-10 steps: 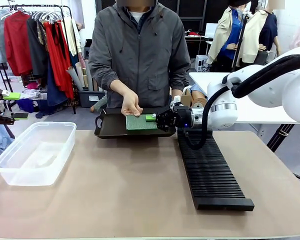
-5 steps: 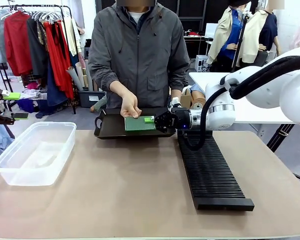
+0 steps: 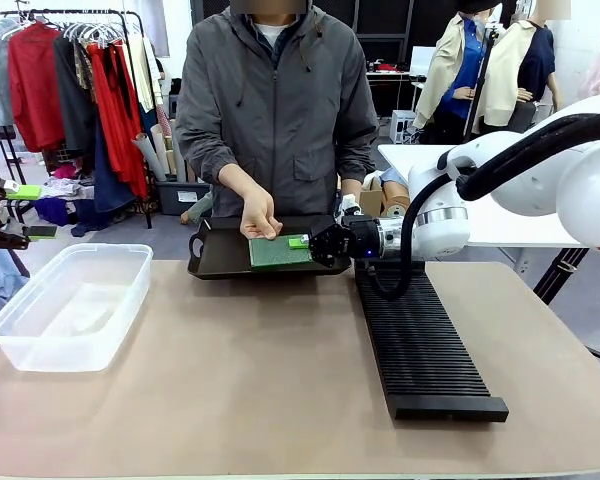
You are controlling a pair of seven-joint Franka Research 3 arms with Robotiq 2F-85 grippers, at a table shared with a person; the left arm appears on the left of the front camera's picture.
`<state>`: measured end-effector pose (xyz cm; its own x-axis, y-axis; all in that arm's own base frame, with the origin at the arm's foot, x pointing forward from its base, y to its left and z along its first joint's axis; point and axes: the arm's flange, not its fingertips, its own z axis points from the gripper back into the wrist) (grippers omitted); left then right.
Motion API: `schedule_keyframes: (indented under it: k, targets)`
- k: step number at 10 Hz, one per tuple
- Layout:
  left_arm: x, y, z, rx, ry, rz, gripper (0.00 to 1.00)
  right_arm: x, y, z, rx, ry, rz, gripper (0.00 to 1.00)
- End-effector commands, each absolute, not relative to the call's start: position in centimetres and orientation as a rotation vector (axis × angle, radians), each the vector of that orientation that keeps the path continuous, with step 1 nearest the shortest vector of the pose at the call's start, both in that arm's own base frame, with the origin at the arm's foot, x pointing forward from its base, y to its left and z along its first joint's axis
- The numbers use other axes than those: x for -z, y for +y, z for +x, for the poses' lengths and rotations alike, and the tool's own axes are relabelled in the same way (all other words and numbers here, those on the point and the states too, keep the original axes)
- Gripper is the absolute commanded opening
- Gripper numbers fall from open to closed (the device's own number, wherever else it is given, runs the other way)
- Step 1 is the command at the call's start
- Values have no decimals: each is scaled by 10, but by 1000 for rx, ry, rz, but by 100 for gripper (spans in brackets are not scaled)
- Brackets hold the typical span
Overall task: Sort PCBs into racks and boxes based on the side picked up.
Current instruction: Pick up the Blank PCB handed by the Human, then if the short side of the Blank PCB is picked up, insert it into the PCB Rack ; if the long side is picked up, place it in the Organizing box.
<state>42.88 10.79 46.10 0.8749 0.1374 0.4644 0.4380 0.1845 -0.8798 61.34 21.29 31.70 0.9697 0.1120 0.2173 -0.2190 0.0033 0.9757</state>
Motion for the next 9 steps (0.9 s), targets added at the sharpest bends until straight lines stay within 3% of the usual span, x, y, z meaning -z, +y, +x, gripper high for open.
schedule_keyframes:
  k: [1, 9]
  targets:
    - [-464, 109, 428, 224, -496, -1385, 100, -319, 214, 612, -243, -92, 1563, 0]
    - [-464, 109, 428, 224, -496, -1385, 100, -319, 214, 612, -243, -92, 1563, 0]
